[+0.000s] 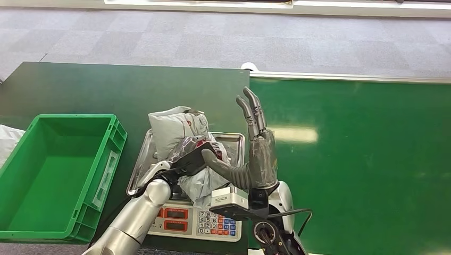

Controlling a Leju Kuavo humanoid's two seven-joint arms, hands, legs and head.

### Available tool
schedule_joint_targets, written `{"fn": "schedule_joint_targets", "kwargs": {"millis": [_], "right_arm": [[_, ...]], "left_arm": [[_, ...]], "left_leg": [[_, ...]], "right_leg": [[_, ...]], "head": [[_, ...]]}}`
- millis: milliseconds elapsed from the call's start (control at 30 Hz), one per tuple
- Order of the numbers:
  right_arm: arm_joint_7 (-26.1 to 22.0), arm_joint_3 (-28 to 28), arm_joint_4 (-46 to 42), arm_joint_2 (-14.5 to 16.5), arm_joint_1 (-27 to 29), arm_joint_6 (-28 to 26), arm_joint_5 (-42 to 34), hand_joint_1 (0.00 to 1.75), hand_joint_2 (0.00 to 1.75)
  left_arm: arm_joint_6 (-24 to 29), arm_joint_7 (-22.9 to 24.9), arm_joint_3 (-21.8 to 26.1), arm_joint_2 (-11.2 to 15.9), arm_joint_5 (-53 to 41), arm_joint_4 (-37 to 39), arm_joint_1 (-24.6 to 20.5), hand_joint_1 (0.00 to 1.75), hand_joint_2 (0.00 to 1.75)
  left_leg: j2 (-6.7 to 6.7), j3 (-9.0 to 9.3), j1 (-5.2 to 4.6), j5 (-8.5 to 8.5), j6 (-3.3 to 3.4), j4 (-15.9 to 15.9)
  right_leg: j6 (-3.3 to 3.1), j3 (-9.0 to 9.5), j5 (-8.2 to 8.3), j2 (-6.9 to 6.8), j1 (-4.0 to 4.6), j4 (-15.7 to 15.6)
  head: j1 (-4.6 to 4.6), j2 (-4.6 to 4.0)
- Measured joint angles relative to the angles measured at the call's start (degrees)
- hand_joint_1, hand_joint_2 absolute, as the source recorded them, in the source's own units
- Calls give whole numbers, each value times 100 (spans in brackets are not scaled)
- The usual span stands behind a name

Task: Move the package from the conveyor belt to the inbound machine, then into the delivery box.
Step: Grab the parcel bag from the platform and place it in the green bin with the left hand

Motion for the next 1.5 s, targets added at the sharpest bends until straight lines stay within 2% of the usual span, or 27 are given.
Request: {"fn": "schedule_joint_targets", "kwargs": {"millis": [233, 267, 333, 400, 467, 600, 733, 833, 933, 1100, 1233, 1400, 1500], "right_arm": [[4, 7, 10, 0, -1, 102, 45, 0, 175], [4, 7, 10, 0, 0, 107, 54, 0, 175], [4, 4, 10, -1, 3, 115, 75, 0, 175], [4, -1, 10, -5, 5, 125, 90, 0, 175], [4, -7, 11, -14, 6, 131, 93, 0, 175], [-1, -19, 36, -29, 22, 111, 92, 0, 175], [-22, -38, 62, -41, 56, 66, 92, 0, 175], [-26, -72, 62, -44, 109, 39, 94, 0, 175], [-30, -99, 61, -44, 145, 27, 96, 0, 175], [-32, -145, 47, -44, 186, 34, 128, 0, 175], [-31, -177, 11, -44, 230, 58, 147, 0, 175], [-31, -193, -39, -44, 262, 72, 143, 0, 175], [-31, -215, -68, -44, 294, 78, 125, 0, 175]], "left_arm": [[93, -239, 54, -7, 182, 53, -12, 167, 175], [226, -401, 90, -18, 345, 26, 26, 170, 175], [636, -938, 213, -48, 916, -160, 206, 165, 175], [1103, -1512, 337, -65, 1578, -609, 452, 158, 175], [1516, -1865, 406, -35, 1956, -1232, 656, 158, 175], [2111, -2101, 449, 130, 1774, -2781, 1043, 159, 175], [2645, -2263, 464, 307, 1445, -3904, 1285, 154, 175], [3019, -2310, 493, 471, 1273, -4571, 1446, 151, 175], [3153, -2302, 559, 610, 1214, -5039, 1523, 147, 175], [3287, -2198, 654, 738, 1076, -5378, 1553, 145, 175], [3365, -2056, 818, 815, 1024, -5441, 1547, 130, 175], [3073, -1491, 1294, 898, 1023, -5137, 1399, 127, 175], [2910, -1490, 1725, 952, 1080, -4751, 1285, 127, 175]], "left_leg": [[-3, 4, 0, 1, 0, 0], [-2, 3, 0, 1, 0, 0], [5, -3, 0, 1, 0, 0], [10, -15, 0, 2, -1, 0], [8, -26, 1, 2, -1, 0], [10, -36, 2, 1, -1, -1], [10, -40, 2, 1, -1, -2], [10, -40, 1, 2, -1, -2], [8, -39, 1, 2, -2, -2], [7, -37, 1, 4, -2, -1], [7, -36, 1, 4, -2, -1], [12, -35, 1, 4, -2, -2], [23, -32, 2, 5, -2, -2]], "right_leg": [[0, 4, 0, -2, 0, 0], [0, 3, 0, -1, 0, 0], [0, -6, 0, 3, 0, 1], [0, -21, 1, 6, 1, 1], [0, -31, 1, 6, 1, 1], [0, -42, 0, 5, 2, 2], [0, -44, -1, 5, 2, 2], [0, -44, -1, 5, 2, 2], [0, -43, -1, 3, 2, 2], [-1, -43, 0, 4, 2, 2], [-1, -44, 0, 4, 2, 2], [-1, -45, 0, 6, 2, 2], [-4, -46, 2, 12, 3, 2]], "head": [[0, 0], [0, 0], [1, 0], [0, 0], [0, 0], [-1, 0], [1, 0], [1, 0], [0, 0], [1, 0], [0, 0], [1, 0], [0, 0]]}}
